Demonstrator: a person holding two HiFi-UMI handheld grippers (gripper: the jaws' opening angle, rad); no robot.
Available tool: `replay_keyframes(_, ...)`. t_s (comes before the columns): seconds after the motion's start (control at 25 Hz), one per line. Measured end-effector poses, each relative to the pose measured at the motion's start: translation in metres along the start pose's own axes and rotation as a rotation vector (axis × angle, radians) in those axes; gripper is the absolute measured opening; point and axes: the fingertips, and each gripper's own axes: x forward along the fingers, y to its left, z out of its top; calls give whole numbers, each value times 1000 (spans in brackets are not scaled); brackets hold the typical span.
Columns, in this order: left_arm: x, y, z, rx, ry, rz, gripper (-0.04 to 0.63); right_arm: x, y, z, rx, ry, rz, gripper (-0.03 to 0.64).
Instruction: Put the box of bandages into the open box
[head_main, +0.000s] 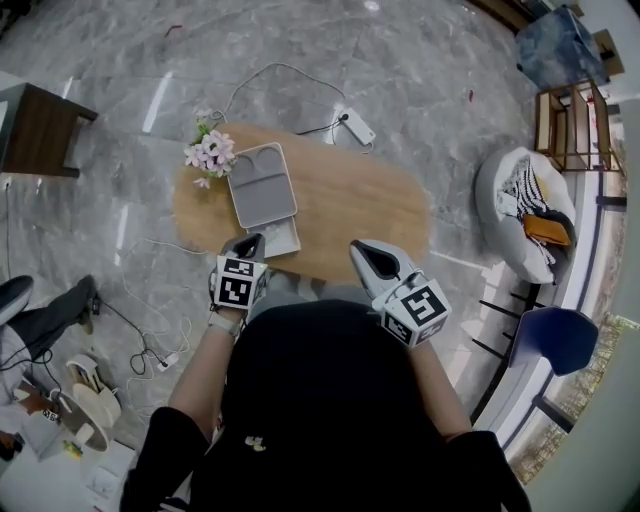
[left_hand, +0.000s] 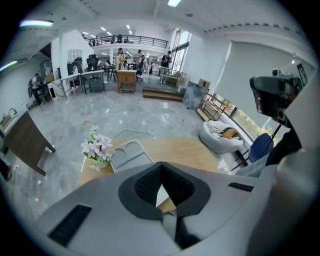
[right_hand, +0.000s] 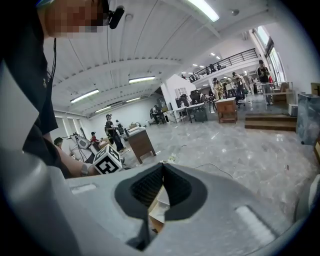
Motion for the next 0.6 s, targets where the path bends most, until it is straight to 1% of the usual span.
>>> replay_keyframes(0.12, -23, -1, 18, -22, -58, 11, 15, 3, 4, 11, -18, -23, 17, -2)
replay_keyframes(0.28, -52, -3, 41, -28, -140, 20, 14, 9, 13, 20, -37, -37, 48, -2)
replay_keyframes(0.6, -116, -20, 86, 3, -302, 22, 14, 3, 28, 49, -92, -74, 94, -2)
